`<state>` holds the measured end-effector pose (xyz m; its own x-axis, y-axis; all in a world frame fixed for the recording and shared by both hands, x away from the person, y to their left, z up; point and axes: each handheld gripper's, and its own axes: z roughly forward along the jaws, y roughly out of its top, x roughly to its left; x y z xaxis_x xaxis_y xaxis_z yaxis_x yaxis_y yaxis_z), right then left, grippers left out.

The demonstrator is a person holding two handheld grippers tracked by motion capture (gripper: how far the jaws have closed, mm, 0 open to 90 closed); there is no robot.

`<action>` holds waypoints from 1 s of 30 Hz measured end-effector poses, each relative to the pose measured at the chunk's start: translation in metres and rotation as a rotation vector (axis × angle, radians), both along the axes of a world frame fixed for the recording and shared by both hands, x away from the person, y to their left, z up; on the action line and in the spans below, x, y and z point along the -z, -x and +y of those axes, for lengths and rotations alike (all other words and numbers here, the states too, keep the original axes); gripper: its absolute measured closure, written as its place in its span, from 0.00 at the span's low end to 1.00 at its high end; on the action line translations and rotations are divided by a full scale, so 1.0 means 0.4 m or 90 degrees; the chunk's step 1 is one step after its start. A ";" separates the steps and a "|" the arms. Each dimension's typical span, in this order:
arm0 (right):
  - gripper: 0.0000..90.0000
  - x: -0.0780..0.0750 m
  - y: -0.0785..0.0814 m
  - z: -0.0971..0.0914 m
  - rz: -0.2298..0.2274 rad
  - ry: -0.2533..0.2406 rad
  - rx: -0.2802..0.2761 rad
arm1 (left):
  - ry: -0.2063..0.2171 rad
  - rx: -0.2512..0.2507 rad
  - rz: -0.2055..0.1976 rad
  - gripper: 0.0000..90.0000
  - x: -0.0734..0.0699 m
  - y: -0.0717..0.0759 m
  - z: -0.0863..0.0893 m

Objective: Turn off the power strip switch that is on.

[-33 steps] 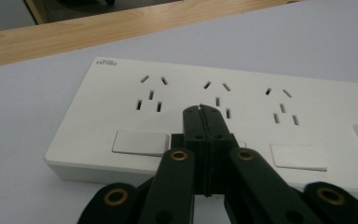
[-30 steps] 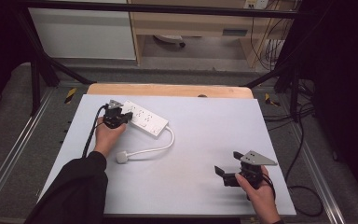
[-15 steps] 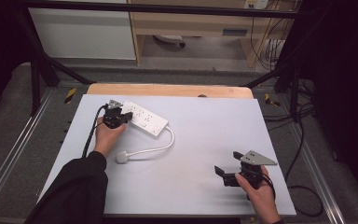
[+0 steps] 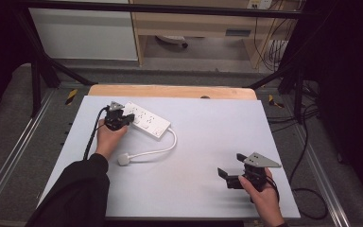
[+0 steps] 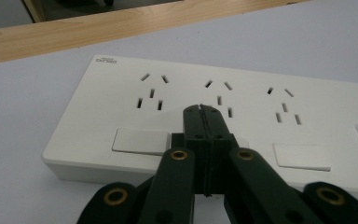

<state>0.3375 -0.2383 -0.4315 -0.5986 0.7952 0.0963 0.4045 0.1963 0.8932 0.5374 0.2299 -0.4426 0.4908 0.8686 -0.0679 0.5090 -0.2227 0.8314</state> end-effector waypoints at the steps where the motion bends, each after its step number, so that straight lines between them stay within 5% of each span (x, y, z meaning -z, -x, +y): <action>1: 0.04 0.000 0.000 0.000 -0.001 0.001 -0.001 | -0.001 0.002 0.000 1.00 -0.001 0.000 -0.001; 6: 0.04 0.000 0.000 0.000 0.000 0.001 0.000 | -0.010 0.007 -0.019 1.00 -0.007 0.003 -0.007; 30: 0.04 0.000 -0.001 0.002 0.000 0.002 0.002 | 0.013 0.011 -0.027 1.00 -0.046 0.025 -0.007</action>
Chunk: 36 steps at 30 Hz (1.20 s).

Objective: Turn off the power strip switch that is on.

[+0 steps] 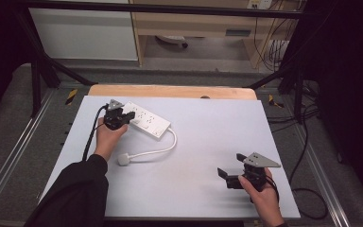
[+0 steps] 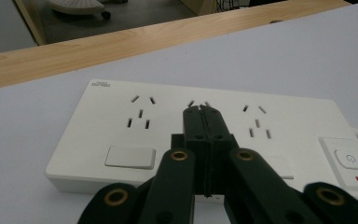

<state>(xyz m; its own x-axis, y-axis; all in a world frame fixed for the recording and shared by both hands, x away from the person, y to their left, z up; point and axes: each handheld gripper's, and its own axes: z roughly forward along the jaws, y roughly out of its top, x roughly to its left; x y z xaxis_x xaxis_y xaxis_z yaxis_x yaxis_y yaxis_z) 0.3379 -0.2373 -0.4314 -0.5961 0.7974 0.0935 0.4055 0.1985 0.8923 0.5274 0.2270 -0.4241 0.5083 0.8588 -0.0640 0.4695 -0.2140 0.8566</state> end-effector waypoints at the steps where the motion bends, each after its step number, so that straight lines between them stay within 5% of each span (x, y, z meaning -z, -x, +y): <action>1: 0.04 0.000 0.000 0.000 -0.001 0.001 0.001 | 0.000 0.000 -0.001 1.00 -0.002 0.002 0.000; 11: 0.04 0.000 0.000 0.001 0.000 0.000 -0.001 | 0.007 0.000 -0.001 0.99 -0.015 0.033 0.004; 22: 0.04 0.000 0.000 0.005 0.000 0.001 -0.008 | 0.042 -0.003 -0.016 0.67 -0.049 0.059 0.006; 31: 0.04 0.000 0.000 0.007 0.001 0.002 -0.007 | 0.040 0.007 -0.024 0.46 -0.068 0.079 -0.007; 36: 0.04 0.000 0.001 0.006 -0.001 0.003 -0.009 | 0.041 -0.005 -0.021 0.26 -0.075 0.085 -0.015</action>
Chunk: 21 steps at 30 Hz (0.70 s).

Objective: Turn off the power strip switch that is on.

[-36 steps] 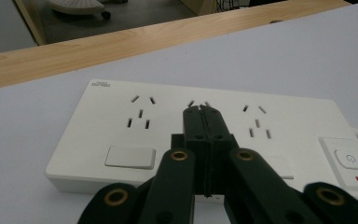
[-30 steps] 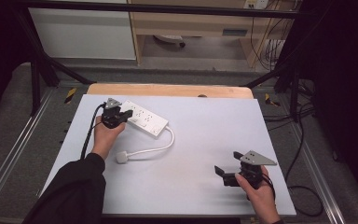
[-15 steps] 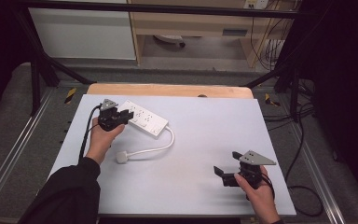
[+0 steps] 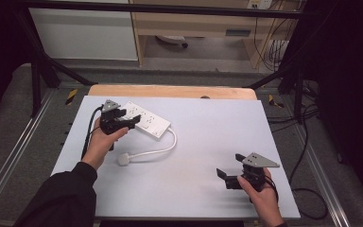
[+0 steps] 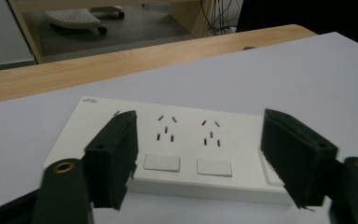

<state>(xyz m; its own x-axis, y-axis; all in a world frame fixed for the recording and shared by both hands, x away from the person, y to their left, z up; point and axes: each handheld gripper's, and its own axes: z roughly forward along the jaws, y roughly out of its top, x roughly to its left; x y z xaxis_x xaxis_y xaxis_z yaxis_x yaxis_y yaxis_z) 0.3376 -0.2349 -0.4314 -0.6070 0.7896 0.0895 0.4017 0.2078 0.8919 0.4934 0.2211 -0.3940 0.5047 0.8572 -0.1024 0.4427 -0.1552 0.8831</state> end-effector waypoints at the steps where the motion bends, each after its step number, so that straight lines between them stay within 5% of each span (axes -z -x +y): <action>1: 0.04 0.000 0.000 0.000 0.000 0.000 0.000 | 0.002 -0.004 0.001 0.22 -0.001 0.002 -0.001; 12: 0.04 0.000 0.000 0.000 0.000 0.002 -0.001 | 0.042 -0.002 -0.012 0.11 -0.028 0.026 0.014; 21: 0.04 0.000 -0.001 0.000 0.001 -0.002 0.000 | 0.039 0.021 -0.032 0.10 -0.044 0.059 0.020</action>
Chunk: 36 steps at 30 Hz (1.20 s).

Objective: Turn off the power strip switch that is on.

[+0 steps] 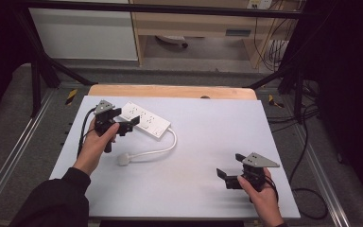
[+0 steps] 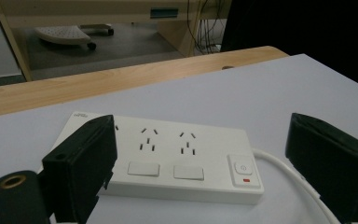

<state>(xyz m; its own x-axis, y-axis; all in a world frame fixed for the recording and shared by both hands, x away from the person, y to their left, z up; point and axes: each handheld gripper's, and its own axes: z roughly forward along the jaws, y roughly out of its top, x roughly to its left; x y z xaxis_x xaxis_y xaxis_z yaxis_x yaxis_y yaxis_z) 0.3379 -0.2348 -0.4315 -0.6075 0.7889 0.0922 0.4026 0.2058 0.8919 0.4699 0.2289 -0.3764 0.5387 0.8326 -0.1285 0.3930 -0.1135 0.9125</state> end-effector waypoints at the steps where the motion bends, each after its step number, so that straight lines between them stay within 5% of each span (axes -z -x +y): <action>1: 0.04 0.000 0.000 0.000 0.000 0.000 0.000 | 0.001 -0.001 0.004 0.10 0.001 0.004 0.002; 36: 0.03 0.001 -0.001 0.002 0.005 -0.002 -0.007 | 0.025 0.013 -0.012 0.08 -0.003 0.189 0.066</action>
